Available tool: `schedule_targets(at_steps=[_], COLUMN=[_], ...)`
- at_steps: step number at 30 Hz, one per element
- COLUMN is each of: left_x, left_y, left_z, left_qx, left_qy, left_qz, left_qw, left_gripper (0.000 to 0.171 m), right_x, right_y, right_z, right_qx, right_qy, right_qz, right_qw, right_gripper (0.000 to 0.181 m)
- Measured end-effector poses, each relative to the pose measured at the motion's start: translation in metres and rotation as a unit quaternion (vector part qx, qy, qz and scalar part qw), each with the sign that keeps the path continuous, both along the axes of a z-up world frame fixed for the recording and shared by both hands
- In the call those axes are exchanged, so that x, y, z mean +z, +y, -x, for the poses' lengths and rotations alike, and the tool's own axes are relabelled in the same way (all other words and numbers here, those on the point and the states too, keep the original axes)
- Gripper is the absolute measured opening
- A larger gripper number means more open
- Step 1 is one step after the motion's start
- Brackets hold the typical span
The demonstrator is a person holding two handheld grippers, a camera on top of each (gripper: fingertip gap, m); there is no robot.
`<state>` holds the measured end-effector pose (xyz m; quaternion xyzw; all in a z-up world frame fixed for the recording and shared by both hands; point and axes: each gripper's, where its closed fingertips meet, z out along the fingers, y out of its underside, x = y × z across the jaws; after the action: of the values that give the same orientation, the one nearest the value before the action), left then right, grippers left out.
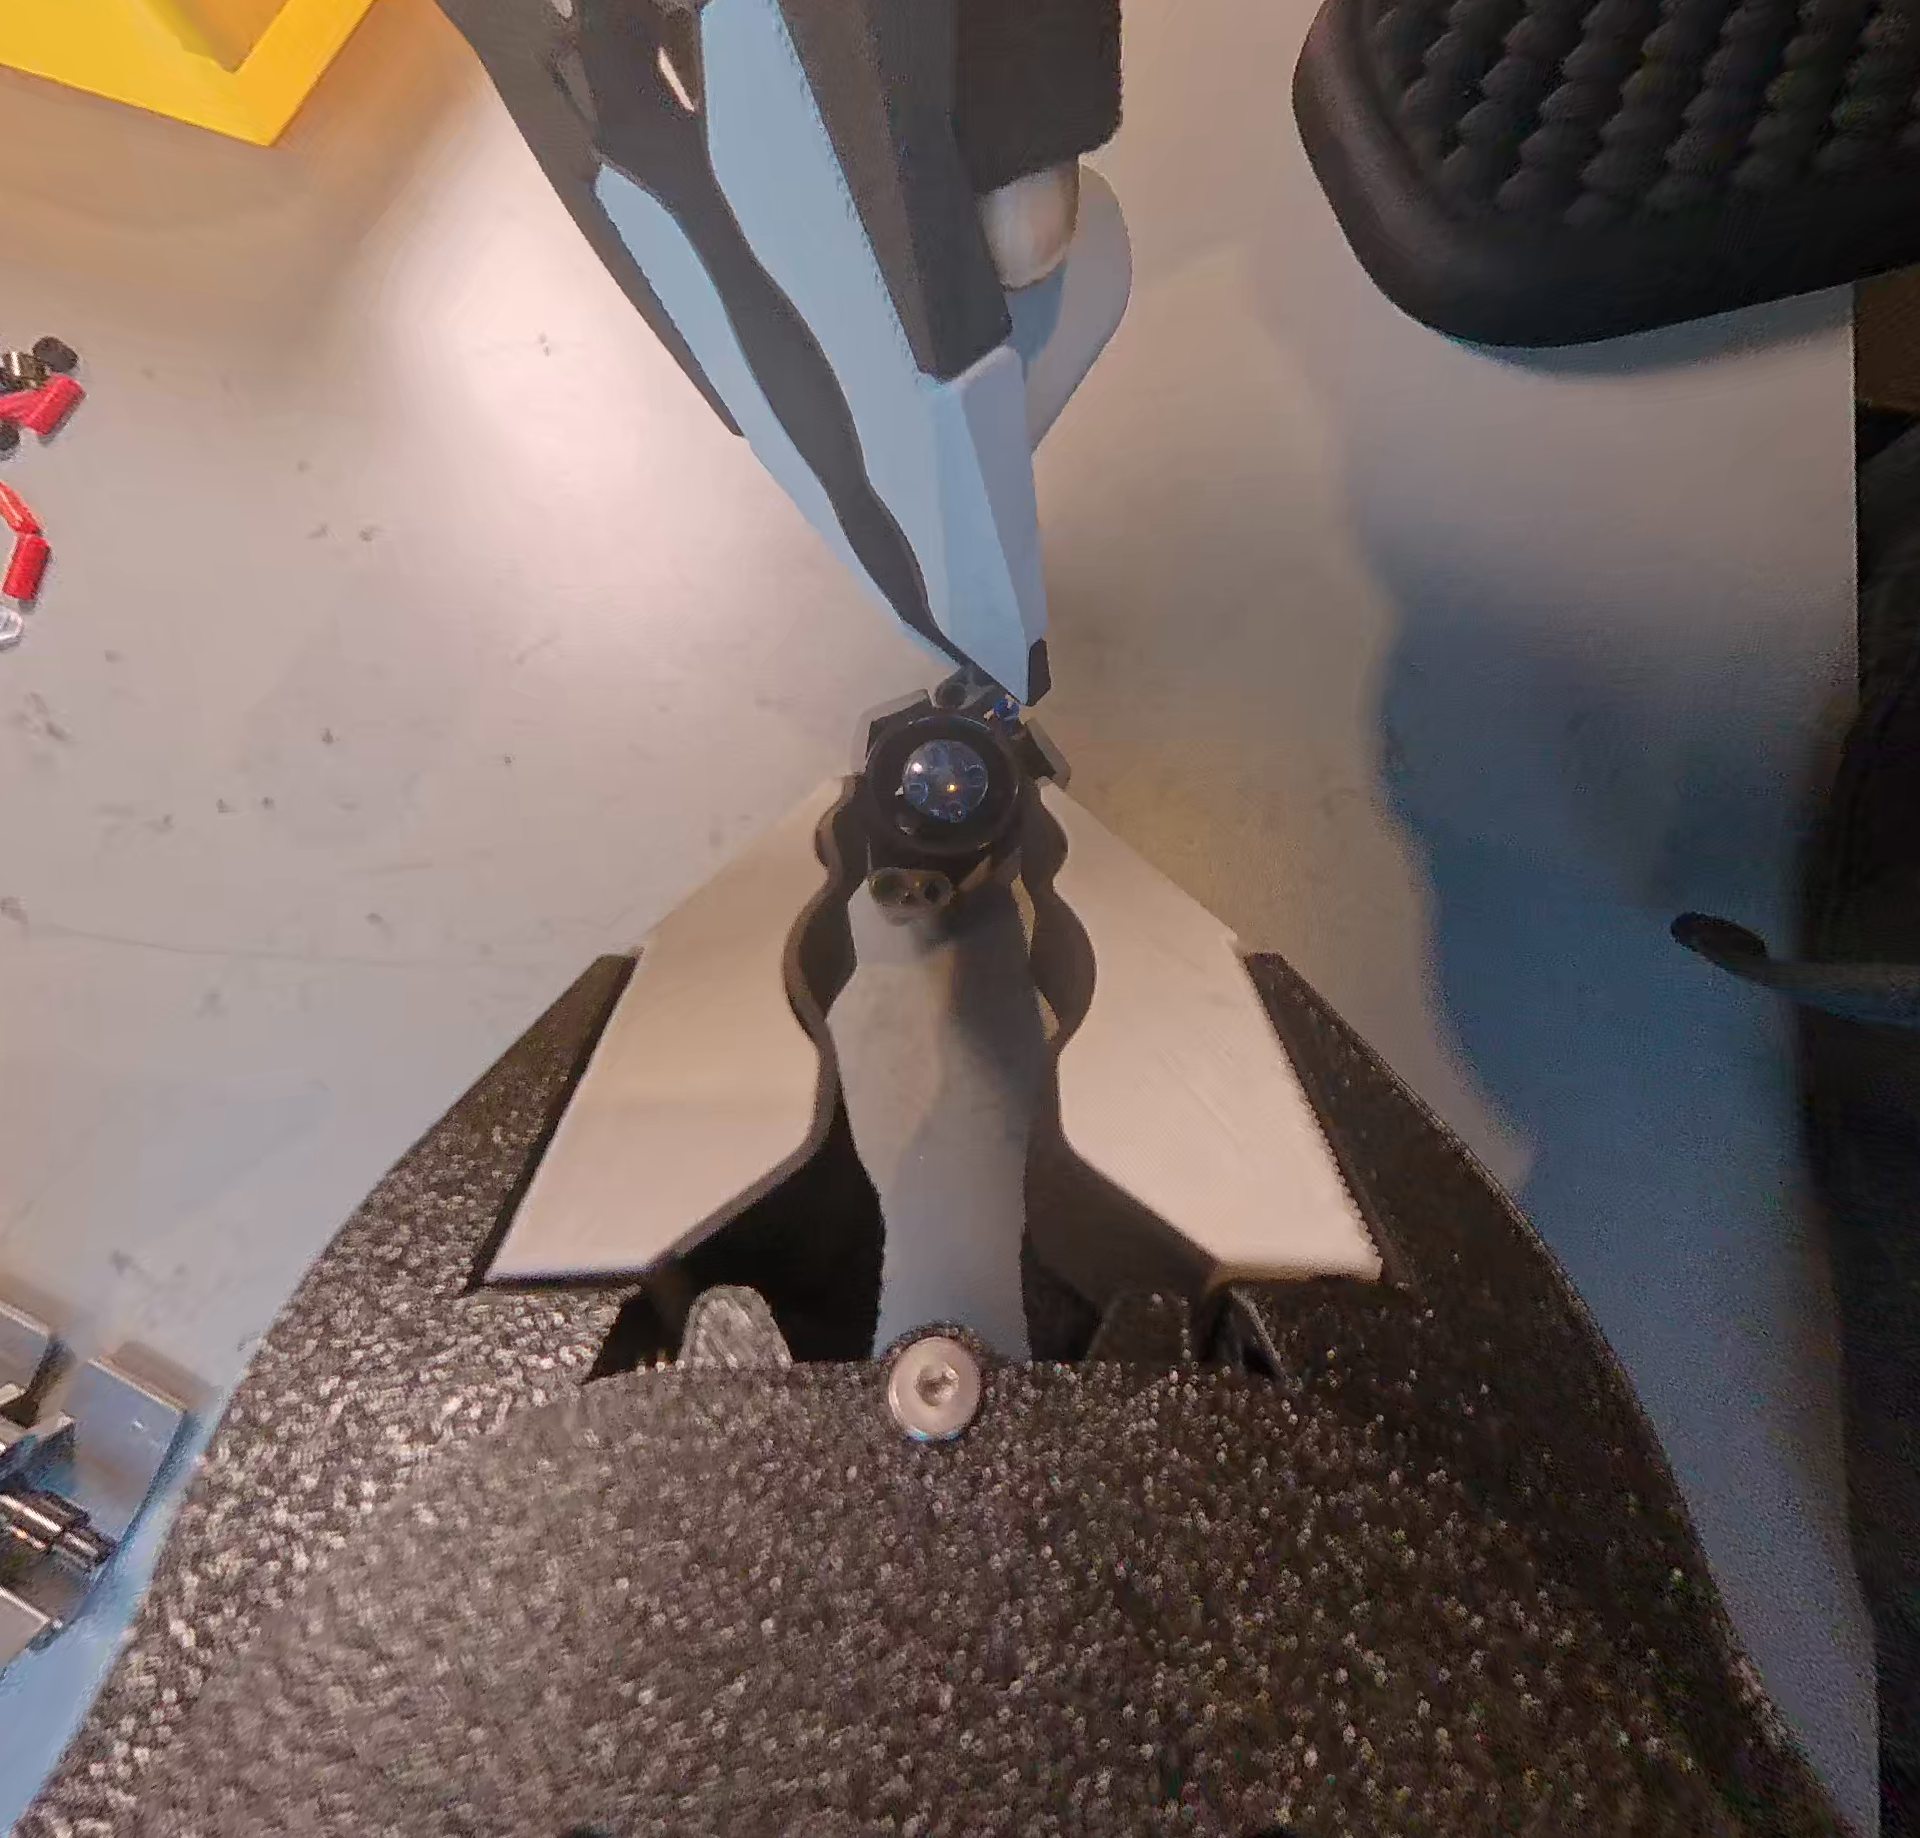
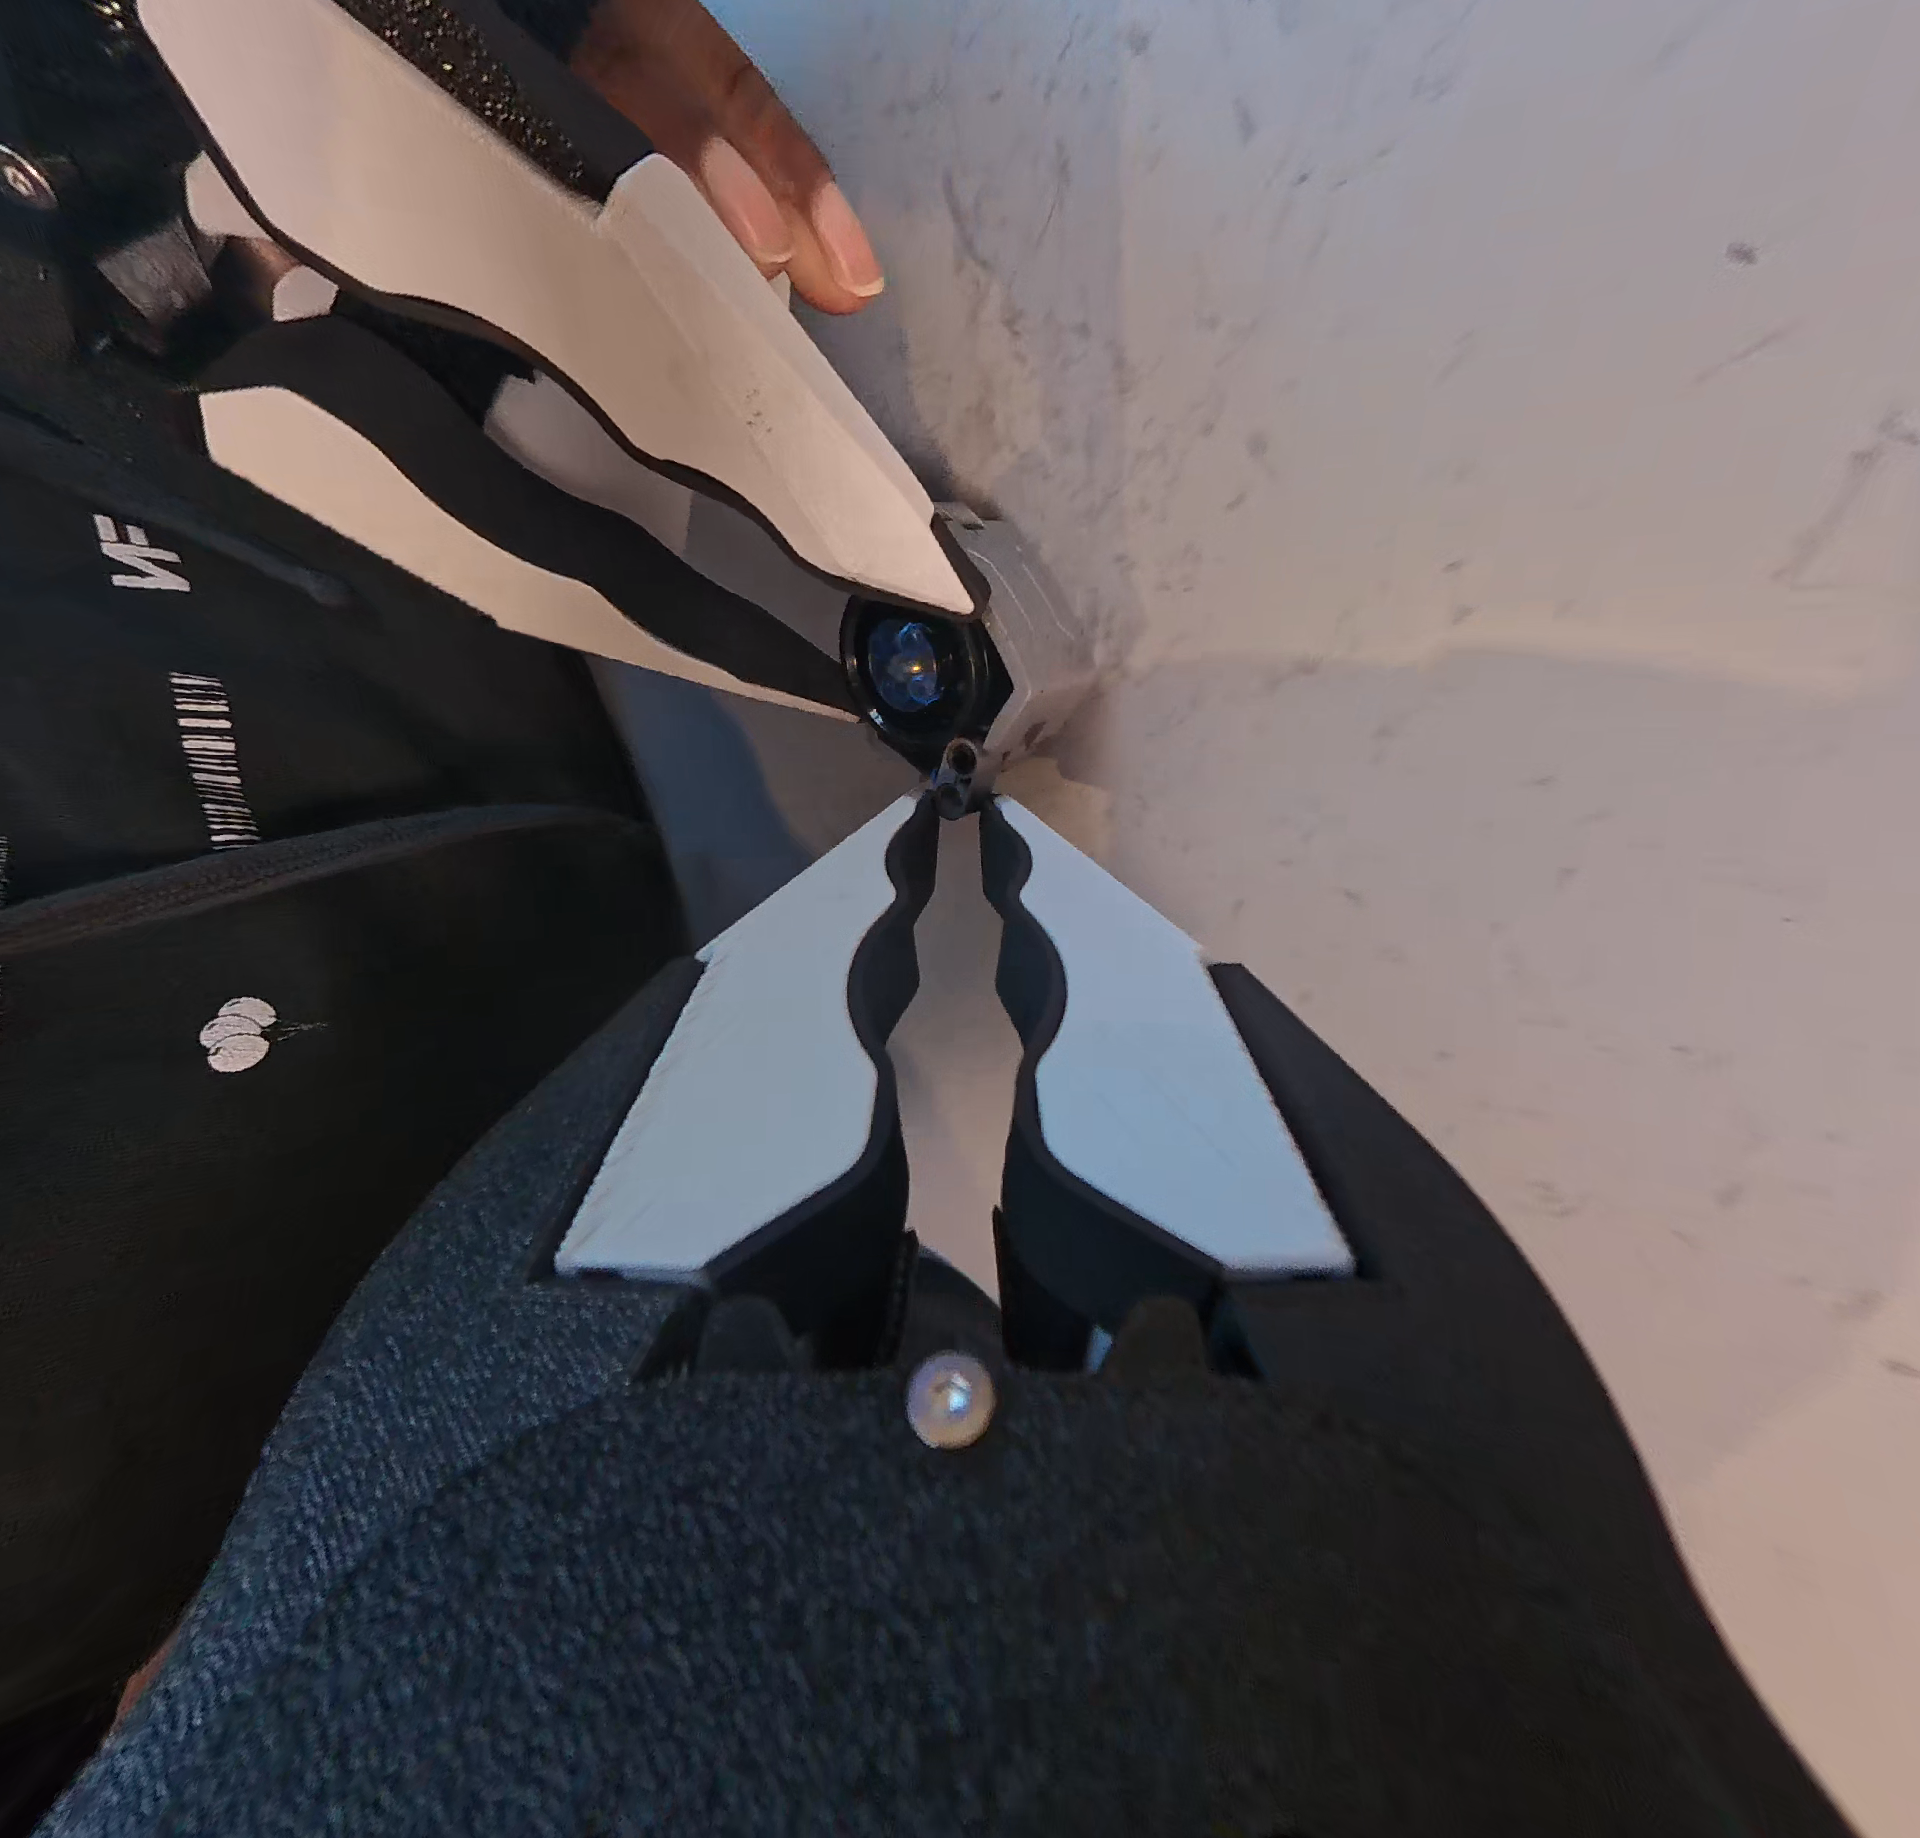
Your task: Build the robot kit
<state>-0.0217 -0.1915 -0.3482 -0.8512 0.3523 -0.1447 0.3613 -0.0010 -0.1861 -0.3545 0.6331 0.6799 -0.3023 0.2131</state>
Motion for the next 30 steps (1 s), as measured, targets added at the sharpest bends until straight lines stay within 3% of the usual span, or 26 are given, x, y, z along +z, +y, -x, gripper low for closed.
schedule_targets(at_steps=[7,9,10,11,14,16,21,26,30], left_x=[-0.001,-0.003,-0.003,-0.002,-0.002,-0.002,-0.002,-0.001,0.000], left_y=[0.003,0.005,0.006,0.005,0.001,0.001,0.001,0.001,-0.001], left_z=[-0.004,-0.001,-0.003,-0.003,-0.001,0.000,0.001,0.001,0.003], left_qx=[0.002,0.008,0.008,0.007,0.011,0.018,0.021,0.029,0.044], left_qy=[0.004,0.011,0.007,0.009,-0.007,-0.019,-0.021,-0.021,-0.032], left_qz=[0.007,0.006,0.002,0.000,-0.001,-0.004,-0.010,-0.013,-0.022], left_qw=[1.000,1.000,1.000,1.000,1.000,1.000,1.000,0.999,0.998], left_gripper=[0.028,0.029,0.028,0.028,0.028,0.029,0.029,0.029,0.030], right_x=[-0.003,0.021,0.027,0.016,0.020,0.018,0.004,-0.004,-0.004], right_y=[-0.004,-0.022,-0.023,-0.016,-0.023,-0.010,-0.005,-0.006,-0.008], right_z=[-0.006,0.005,0.011,0.007,0.001,0.003,-0.004,0.007,0.010], right_qx=[0.017,-0.004,-0.001,0.045,0.035,0.016,-0.025,-0.094,-0.108], right_qy=[-0.018,0.004,0.011,0.030,0.024,0.046,0.080,0.146,0.189], right_qz=[0.010,0.093,0.082,0.005,0.024,-0.005,-0.051,-0.086,-0.117], right_qw=[1.000,0.996,0.997,0.999,0.999,0.999,0.995,0.981,0.969], right_gripper=[0.006,0.000,0.000,0.000,0.000,0.000,0.026,0.018,0.012])
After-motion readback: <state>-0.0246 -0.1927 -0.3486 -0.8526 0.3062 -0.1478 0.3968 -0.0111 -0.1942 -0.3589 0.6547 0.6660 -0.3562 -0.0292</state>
